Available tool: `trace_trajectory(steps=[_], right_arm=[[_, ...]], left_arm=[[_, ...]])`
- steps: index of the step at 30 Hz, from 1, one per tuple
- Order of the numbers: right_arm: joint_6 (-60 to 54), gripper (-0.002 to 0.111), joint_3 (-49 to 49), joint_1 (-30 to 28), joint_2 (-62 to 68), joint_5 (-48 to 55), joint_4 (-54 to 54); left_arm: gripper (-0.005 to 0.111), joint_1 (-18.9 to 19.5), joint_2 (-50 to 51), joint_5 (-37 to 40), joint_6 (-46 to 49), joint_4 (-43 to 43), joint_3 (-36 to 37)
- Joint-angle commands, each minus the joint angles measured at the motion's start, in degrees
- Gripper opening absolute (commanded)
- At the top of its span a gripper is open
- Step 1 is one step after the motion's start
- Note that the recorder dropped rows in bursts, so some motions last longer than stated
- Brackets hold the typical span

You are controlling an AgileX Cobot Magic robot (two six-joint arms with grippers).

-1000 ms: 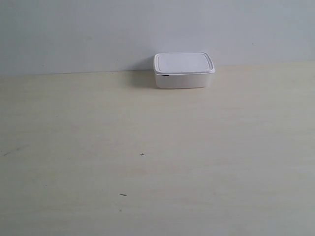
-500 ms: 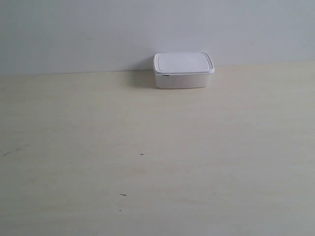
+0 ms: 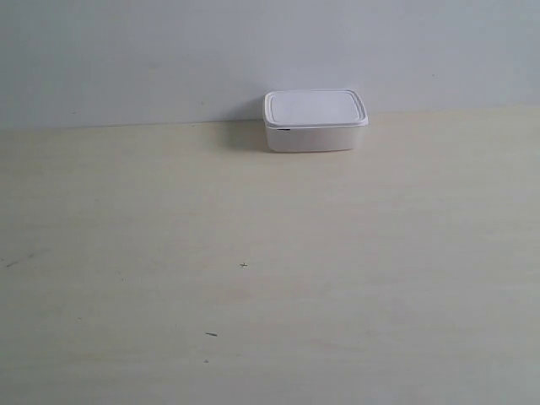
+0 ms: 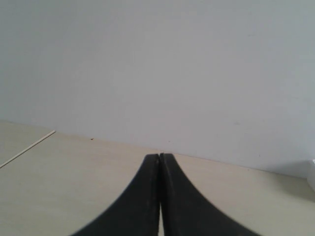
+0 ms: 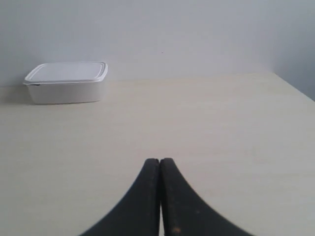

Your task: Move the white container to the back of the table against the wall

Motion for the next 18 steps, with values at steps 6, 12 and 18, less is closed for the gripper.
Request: trace_trajectory(steps=[6, 12, 18], right_arm=[[2.18, 0.000, 0.27, 3.96, -0.27, 0.03, -1.71], [2.29, 0.000, 0.27, 3.96, -0.27, -0.63, -2.01], [2.29, 0.000, 0.27, 3.96, -0.27, -0.52, 0.69]], left_arm=[[0.000, 0.24, -0.38, 0.39, 0.18, -0.06, -0.05], [0.000, 0.24, -0.38, 0.39, 0.18, -0.06, -0.05], [0.000, 0.24, -0.38, 0.39, 0.18, -0.06, -0.05]])
